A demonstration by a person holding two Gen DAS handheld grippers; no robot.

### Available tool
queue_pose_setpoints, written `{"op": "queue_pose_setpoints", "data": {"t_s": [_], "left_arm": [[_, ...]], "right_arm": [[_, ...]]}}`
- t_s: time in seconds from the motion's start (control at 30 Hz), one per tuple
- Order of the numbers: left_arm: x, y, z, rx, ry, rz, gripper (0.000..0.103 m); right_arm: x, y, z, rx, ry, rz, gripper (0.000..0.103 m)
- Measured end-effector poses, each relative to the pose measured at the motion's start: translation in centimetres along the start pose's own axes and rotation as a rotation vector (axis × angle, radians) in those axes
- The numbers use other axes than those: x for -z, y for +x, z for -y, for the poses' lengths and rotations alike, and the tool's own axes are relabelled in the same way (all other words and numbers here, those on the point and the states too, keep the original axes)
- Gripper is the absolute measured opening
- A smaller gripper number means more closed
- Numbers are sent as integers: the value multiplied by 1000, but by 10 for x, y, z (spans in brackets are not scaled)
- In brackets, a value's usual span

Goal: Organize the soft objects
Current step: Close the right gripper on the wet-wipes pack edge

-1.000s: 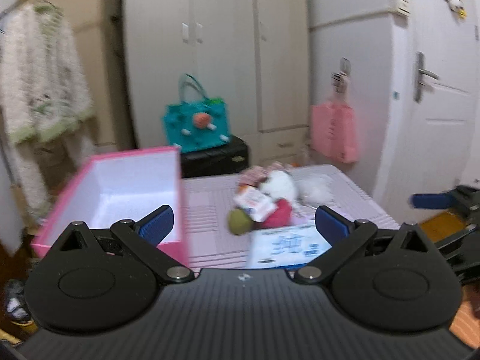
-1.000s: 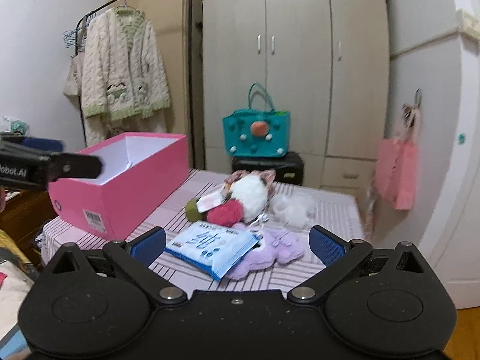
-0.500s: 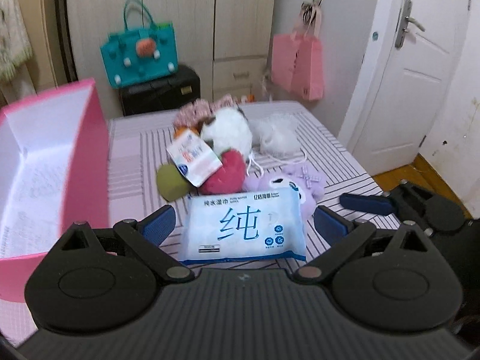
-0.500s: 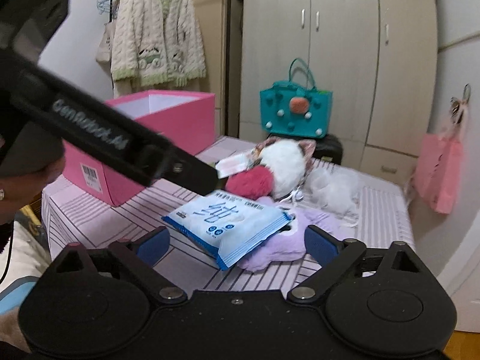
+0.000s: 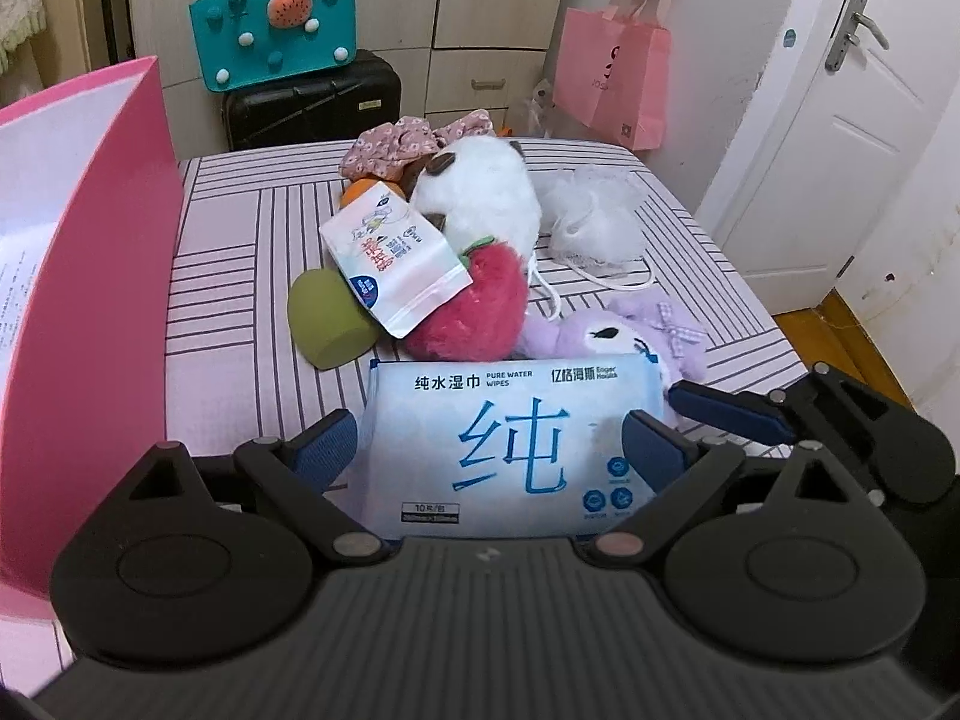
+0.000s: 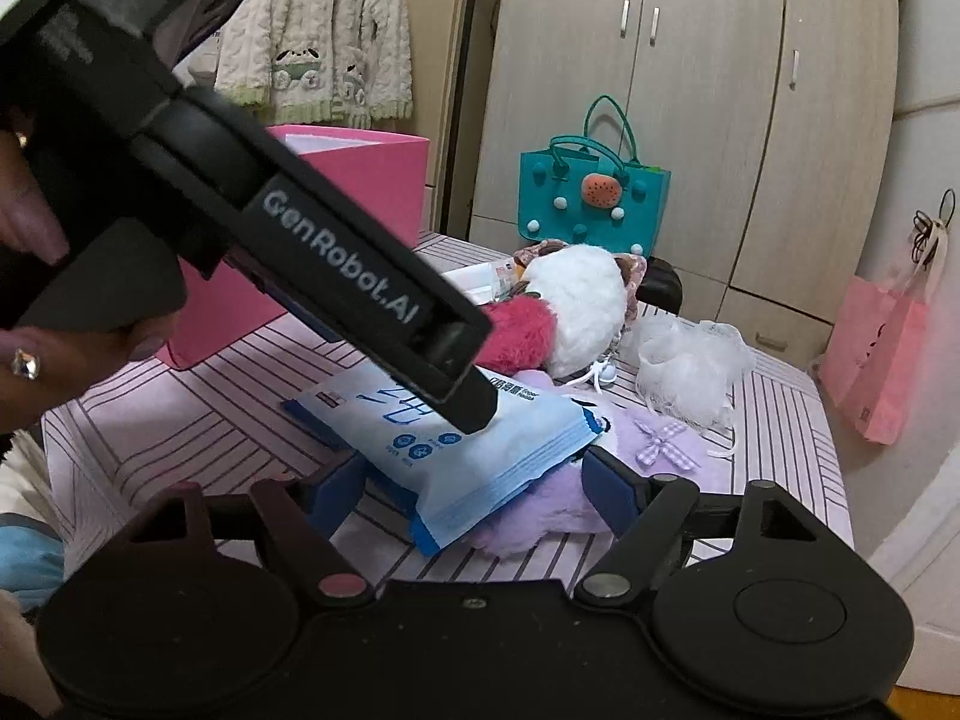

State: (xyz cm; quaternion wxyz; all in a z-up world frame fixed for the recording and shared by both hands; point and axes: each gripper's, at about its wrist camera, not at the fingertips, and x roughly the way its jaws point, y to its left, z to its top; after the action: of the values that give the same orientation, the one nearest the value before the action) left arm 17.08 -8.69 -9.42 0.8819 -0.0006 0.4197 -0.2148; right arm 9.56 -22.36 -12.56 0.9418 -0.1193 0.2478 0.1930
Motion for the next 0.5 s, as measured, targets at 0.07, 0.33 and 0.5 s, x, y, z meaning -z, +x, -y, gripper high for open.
{"op": "queue_pose_setpoints", "data": {"t_s": [0.07, 0.33, 0.5], "left_arm": [[1, 4, -5, 10, -28, -5, 96], [9, 15, -17, 36, -139, -8, 98], [13, 17, -20, 35, -175, -8, 100]], "right_arm": [[-1, -1, 4, -9, 11, 2, 73], [0, -2, 8, -30, 36, -4, 52], [0, -1, 10, -40, 33, -8, 52]]}}
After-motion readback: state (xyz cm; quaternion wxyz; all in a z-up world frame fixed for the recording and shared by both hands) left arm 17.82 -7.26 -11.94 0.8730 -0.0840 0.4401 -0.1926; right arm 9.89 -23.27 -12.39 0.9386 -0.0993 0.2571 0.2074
